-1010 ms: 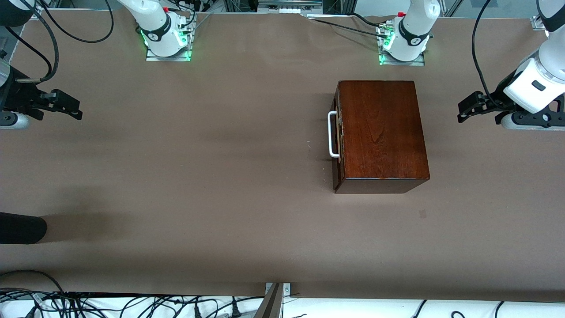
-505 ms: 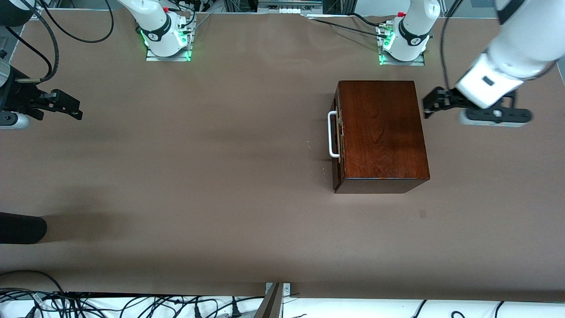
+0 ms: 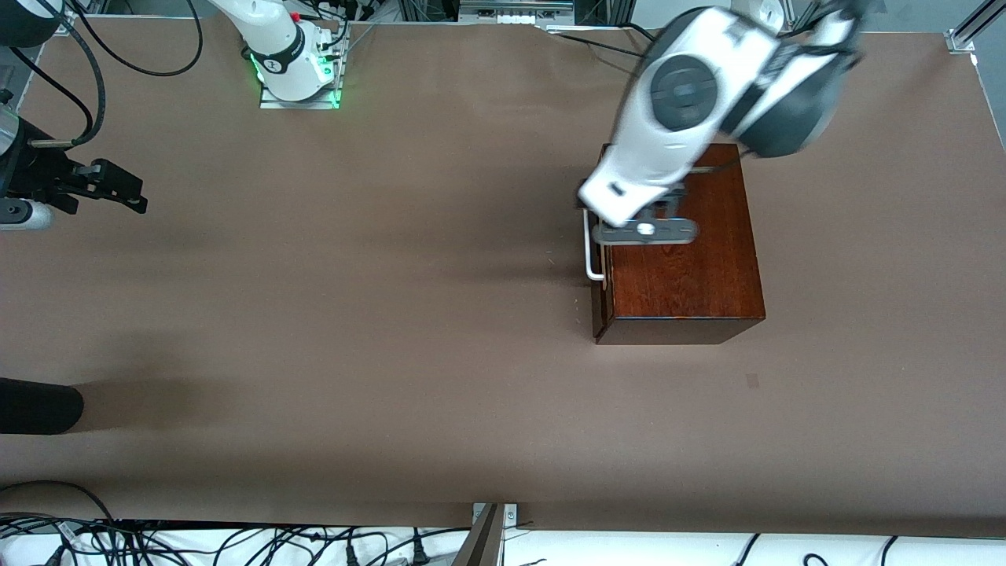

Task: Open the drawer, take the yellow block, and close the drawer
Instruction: 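Reach the left gripper to the white drawer handle and grasp it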

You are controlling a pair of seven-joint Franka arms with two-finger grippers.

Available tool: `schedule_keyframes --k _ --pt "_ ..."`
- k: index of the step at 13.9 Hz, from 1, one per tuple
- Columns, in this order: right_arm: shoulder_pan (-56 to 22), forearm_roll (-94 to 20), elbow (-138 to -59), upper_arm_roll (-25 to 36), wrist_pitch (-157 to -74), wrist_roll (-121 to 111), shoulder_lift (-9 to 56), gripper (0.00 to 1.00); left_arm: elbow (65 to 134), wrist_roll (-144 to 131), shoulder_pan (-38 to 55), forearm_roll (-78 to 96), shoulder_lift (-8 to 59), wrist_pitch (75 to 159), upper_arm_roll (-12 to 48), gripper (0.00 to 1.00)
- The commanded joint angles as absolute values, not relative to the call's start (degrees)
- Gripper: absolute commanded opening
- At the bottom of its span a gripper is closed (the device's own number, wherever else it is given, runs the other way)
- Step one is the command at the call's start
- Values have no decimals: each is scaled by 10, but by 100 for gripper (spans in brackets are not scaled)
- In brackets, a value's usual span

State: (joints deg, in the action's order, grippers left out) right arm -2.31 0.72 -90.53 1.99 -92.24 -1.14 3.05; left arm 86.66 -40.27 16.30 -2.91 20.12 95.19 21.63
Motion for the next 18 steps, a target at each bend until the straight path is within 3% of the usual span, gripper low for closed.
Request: schedule_keyframes --k 1,6,18 --pt "-17 5 -901 14 -918 -17 27 100 815 -429 197 -43 264 938 213 100" --pt "-17 5 -901 14 -920 -17 28 100 824 -431 205 -55 313 971 211 100" --pt "-17 5 -901 14 -921 -17 28 100 880 -474 247 -121 313 995 211 100"
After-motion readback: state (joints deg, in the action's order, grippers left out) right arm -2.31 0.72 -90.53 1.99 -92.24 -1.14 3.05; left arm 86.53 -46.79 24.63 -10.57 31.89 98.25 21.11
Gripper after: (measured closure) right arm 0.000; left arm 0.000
